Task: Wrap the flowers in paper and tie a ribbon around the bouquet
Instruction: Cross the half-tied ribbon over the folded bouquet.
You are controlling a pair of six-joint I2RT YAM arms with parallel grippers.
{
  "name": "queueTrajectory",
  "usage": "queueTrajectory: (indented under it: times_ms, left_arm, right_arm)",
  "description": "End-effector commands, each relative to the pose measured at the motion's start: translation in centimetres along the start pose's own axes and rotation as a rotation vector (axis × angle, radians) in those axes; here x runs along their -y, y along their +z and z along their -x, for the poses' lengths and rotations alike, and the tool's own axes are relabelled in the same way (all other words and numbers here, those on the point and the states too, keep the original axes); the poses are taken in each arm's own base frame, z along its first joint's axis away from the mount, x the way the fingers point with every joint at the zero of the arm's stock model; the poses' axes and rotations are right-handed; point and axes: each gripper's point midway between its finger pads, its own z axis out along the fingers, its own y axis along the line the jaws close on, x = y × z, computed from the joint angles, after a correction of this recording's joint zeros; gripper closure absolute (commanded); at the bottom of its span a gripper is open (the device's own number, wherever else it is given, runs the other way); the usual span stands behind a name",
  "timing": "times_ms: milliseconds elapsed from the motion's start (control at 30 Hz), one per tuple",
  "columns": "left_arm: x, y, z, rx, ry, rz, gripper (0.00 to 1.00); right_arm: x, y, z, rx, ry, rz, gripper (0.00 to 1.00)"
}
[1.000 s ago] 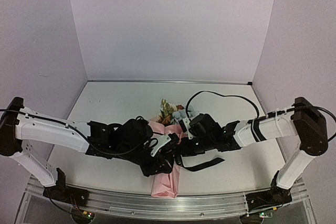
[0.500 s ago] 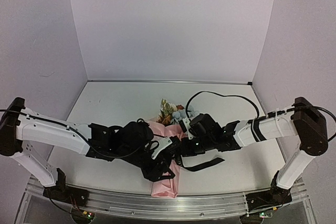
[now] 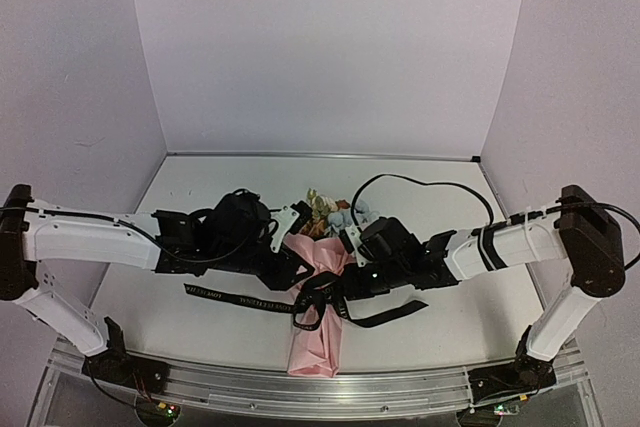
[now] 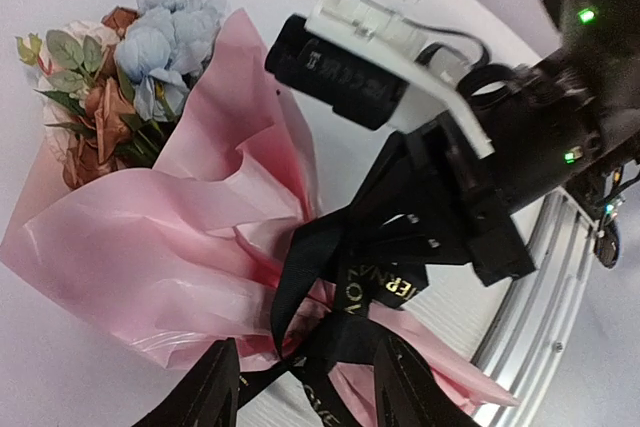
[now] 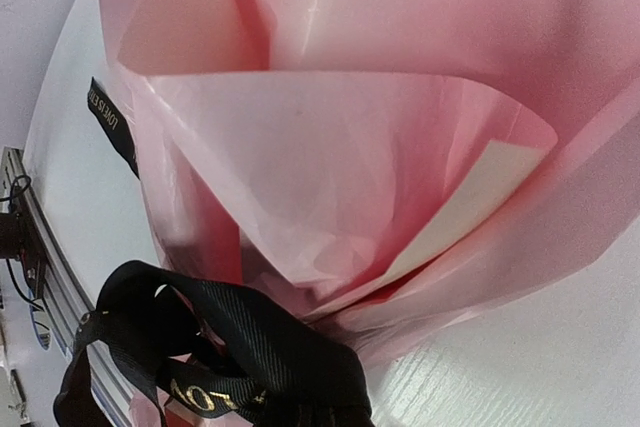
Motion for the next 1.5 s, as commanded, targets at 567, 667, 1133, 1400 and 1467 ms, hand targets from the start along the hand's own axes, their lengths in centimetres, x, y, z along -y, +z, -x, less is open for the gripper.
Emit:
queueTrajectory:
  times_ms: [567,667,1133,1400,1467]
  left_arm:
    - [-0.6,6.4,-1.7,-0.160,0.064,-0.044,0.63]
    - [0.0,6.5,-2.0,-0.173,0.054,-0.080,0.69]
    - [1.7,4.6,-0.1,-0.098,0.047,-0.163,0.99]
    - [2.2,3.9,0.7,-0.053,0.035,-0.190,1.00]
    - [2.4,4.0,0.4,-0.060,0.034,-0.201,1.00]
  right_arm:
    - [-1.7,-0.5,1.2,0.032,-0.029,0.034,1.00]
    - [-1.8,-0.6,1.2,0.032,-0.030,0.038,1.00]
    - [-2.5,-0.4,1.9,0.088,-0.025,0.056,1.00]
    - [-2.4,0.1,3.5,0.199,-0.017,0.063,1.00]
    - [-2.4,0.3,3.8,0.212,-0.019,0.066,1.00]
